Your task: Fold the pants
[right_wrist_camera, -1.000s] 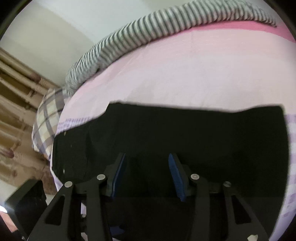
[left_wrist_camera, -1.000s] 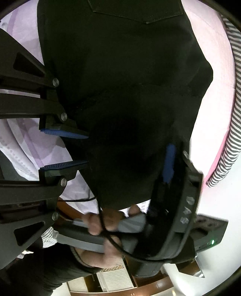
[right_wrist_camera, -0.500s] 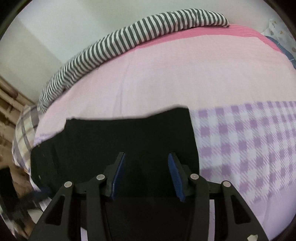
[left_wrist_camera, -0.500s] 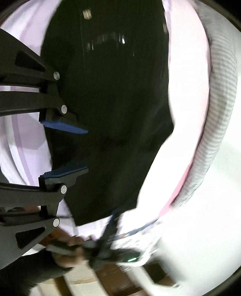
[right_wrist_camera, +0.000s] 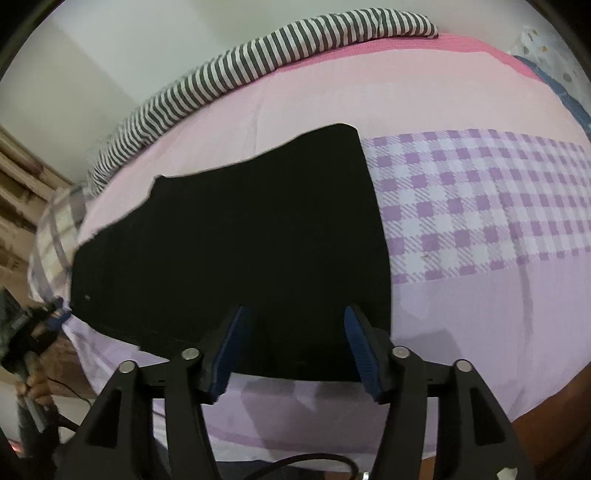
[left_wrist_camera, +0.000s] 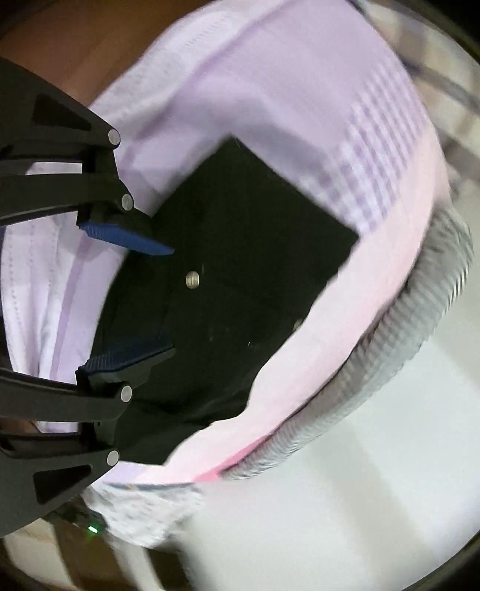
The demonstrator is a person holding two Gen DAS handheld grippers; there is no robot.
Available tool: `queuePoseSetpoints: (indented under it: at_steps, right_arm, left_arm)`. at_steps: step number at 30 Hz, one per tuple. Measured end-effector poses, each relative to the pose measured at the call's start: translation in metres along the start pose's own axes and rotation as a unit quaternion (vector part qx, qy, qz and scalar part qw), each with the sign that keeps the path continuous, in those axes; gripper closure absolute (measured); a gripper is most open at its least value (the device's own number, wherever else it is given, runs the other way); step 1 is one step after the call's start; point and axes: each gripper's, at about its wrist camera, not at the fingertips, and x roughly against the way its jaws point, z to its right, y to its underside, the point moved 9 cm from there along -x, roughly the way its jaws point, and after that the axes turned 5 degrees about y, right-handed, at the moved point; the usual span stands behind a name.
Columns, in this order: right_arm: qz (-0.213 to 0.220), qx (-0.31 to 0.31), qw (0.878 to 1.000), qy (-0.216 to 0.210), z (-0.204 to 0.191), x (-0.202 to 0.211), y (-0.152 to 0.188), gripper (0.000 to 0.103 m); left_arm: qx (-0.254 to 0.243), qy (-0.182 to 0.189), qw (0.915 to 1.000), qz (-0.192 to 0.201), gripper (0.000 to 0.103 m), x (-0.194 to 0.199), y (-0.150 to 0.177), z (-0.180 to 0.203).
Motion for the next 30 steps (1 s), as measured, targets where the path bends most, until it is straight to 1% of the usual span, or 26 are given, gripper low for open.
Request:
queuePoseSetpoints:
  at_steps: [3, 7, 9, 15, 19, 23, 27, 30]
  right_arm:
    - [0.017, -0.034, 0.999, -0.027, 0.0, 0.009, -0.004, 0.037]
    - [0.036, -0.048, 0.997, -0.04, -0.001, 0.018, -0.007, 0.036]
    - [0.039, -0.048, 0.997, -0.043, -0.004, 0.019, -0.009, 0.036]
    - [0.038, -0.049, 0.997, -0.047, -0.006, 0.017, -0.01, 0.036]
    - [0.037, -0.056, 0.996, -0.051, -0.005, 0.015, -0.01, 0.036]
    - [0.037, -0.06, 0.996, -0.055, -0.004, 0.013, -0.01, 0.036]
    - [0.031, -0.061, 0.996, -0.058, -0.006, 0.009, -0.01, 0.036]
    - [0.027, -0.055, 0.996, -0.059, -0.01, 0.006, -0.009, 0.036]
  left_arm:
    - [0.064, 0.011, 0.9979, 0.005, 0.052, 0.004, -0.001, -0.026]
    - [0.139, 0.039, 0.9896, 0.001, 0.052, -0.004, 0.0, -0.047]
    - [0.161, 0.048, 0.9858, 0.0, 0.052, -0.007, 0.001, -0.055]
    - [0.195, 0.07, 0.9784, -0.005, 0.052, -0.015, 0.004, -0.065]
    - [0.194, 0.084, 0.9774, 0.0, 0.052, -0.022, 0.002, -0.066]
    - [0.188, 0.111, 0.9758, 0.01, 0.052, -0.028, -0.001, -0.063]
    - [0.191, 0.144, 0.9705, 0.028, 0.047, -0.031, -0.008, -0.062]
    - [0.203, 0.15, 0.967, 0.034, 0.047, -0.03, -0.012, -0.062]
